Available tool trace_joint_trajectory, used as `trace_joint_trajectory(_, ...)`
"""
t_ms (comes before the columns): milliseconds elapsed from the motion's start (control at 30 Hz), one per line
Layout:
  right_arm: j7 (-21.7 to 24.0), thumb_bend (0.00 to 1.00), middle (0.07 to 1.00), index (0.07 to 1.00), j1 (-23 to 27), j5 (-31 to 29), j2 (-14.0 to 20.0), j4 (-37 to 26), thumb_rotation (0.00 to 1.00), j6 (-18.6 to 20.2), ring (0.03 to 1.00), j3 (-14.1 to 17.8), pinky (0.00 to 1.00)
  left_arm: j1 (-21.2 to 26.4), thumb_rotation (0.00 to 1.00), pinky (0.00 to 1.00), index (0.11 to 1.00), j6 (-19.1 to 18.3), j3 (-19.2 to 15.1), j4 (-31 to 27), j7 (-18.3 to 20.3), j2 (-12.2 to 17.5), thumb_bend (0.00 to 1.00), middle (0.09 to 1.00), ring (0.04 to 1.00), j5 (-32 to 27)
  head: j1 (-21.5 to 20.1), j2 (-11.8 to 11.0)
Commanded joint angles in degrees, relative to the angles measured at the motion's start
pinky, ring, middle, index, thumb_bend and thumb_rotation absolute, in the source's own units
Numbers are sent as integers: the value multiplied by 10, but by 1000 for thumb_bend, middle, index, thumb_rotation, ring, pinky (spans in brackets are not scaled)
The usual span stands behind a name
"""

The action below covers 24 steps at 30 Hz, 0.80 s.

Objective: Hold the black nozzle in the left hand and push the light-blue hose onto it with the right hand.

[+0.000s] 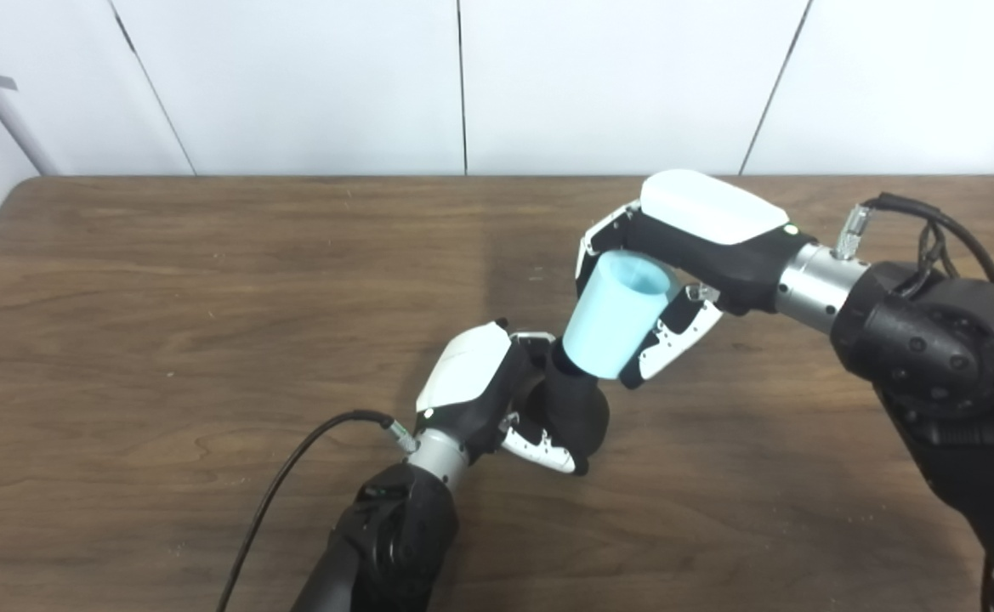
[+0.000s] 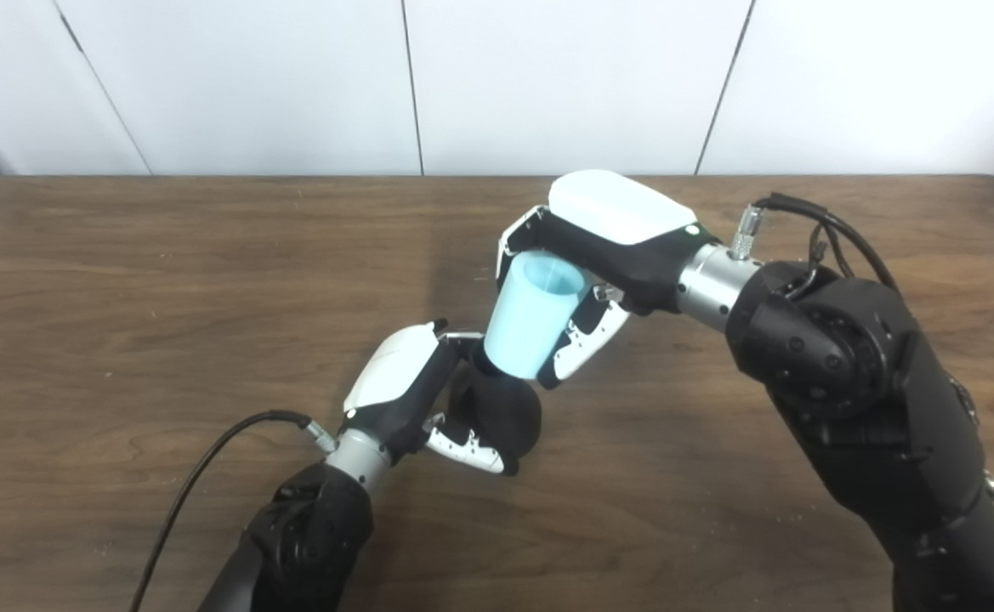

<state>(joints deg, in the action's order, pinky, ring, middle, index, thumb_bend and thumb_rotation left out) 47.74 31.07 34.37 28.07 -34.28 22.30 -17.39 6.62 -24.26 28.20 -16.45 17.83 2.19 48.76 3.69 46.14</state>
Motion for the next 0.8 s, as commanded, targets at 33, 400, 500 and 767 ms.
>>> trace_joint_trajectory(33,-10,521,492,485,19,-4,4,-11,0,-4,435,11,826,-22,0,1000,467,-26,14,32,53,1,523,513,722,-11,-1,0)
trace_joint_trajectory(400,-2,521,491,484,27,0,3,-17,0,6,438,7,832,-27,0,1000,465,-25,18,34,50,-7,522,520,707,-7,-1,-1)
trace_joint_trajectory(500,1,522,489,483,31,1,4,-20,0,9,443,6,832,-27,0,1000,465,-25,17,35,51,-6,522,520,712,-6,-1,0)
trace_joint_trajectory(767,-1,522,485,482,30,3,-1,-20,0,6,452,4,831,-29,0,1000,468,-26,17,35,50,-7,522,516,711,-5,0,1)
